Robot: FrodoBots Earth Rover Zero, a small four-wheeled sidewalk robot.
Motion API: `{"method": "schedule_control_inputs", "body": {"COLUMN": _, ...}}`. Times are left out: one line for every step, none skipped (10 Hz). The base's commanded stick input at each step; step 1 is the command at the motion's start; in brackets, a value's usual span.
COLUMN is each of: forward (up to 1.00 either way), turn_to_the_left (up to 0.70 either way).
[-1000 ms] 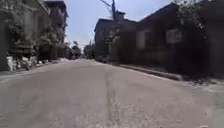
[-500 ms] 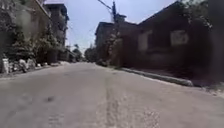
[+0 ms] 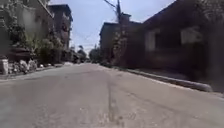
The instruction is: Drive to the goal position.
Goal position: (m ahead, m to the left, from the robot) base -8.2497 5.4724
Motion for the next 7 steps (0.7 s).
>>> {"method": "schedule_control_inputs", "body": {"forward": 0.85, "turn_to_the_left": 0.00}}
{"method": "schedule_control_inputs", "body": {"forward": 0.85, "turn_to_the_left": 0.00}}
{"method": "schedule_control_inputs", "body": {"forward": 0.85, "turn_to_the_left": 0.00}}
{"method": "schedule_control_inputs", "body": {"forward": 0.85, "turn_to_the_left": 0.00}}
{"method": "schedule_control_inputs", "body": {"forward": 0.85, "turn_to_the_left": 0.00}}
{"method": "schedule_control_inputs", "body": {"forward": 0.85, "turn_to_the_left": 0.00}}
{"method": "schedule_control_inputs", "body": {"forward": 0.85, "turn_to_the_left": 0.00}}
